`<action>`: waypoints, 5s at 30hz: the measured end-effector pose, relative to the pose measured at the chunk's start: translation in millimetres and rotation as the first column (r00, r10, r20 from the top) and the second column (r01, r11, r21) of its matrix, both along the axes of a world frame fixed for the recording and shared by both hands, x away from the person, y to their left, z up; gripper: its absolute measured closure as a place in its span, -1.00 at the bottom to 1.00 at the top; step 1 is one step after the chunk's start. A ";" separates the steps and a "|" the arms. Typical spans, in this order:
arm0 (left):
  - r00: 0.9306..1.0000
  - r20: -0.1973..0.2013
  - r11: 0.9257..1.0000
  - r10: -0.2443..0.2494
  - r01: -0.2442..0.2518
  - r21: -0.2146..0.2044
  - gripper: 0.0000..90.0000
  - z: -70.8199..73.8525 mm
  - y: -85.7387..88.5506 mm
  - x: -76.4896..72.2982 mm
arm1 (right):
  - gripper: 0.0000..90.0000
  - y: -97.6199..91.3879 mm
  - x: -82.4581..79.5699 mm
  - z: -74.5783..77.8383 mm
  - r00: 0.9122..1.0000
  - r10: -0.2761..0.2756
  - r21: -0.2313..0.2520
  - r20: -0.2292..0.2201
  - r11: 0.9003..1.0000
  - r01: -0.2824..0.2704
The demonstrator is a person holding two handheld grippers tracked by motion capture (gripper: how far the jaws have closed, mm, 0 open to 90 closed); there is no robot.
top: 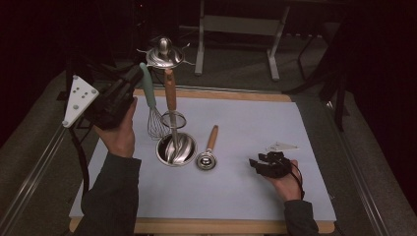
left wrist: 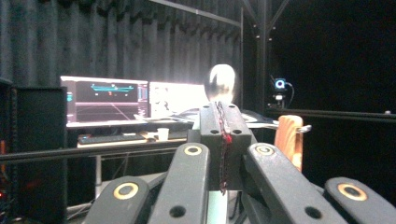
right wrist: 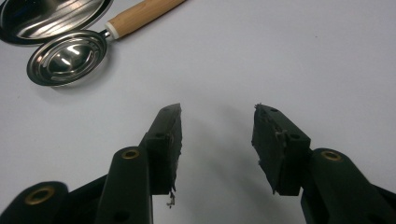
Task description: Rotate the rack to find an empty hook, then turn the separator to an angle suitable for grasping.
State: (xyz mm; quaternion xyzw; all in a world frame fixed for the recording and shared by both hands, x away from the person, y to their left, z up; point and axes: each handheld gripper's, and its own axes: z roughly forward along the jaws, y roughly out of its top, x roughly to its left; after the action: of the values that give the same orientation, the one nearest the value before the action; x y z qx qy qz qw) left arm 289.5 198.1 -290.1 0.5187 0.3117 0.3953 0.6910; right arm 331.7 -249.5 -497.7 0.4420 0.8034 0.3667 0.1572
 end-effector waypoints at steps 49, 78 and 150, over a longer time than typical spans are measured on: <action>0.994 -0.093 0.998 0.051 -0.048 0.037 0.99 14.4 17.8 34.3 | 0.15 0.2 0.9 -2.4 1.000 0.002 0.001 -0.007 1.000 -0.002; 0.984 -0.167 0.994 0.061 -0.044 0.105 0.98 -9.7 48.3 12.0 | 0.15 -1.2 0.9 -3.3 1.000 -0.003 0.001 -0.009 1.000 0.003; 0.771 -0.635 0.968 0.057 0.112 0.223 0.61 -249.1 51.5 -17.4 | 0.20 73.7 35.4 6.1 0.995 0.066 -0.017 -0.074 0.998 -0.068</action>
State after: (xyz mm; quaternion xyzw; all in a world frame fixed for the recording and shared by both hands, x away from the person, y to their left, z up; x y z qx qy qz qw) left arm 272.1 249.6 -539.2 0.7083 0.4676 0.2221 0.4799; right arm 367.1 -175.8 -491.7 0.4266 0.8264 0.3475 0.1194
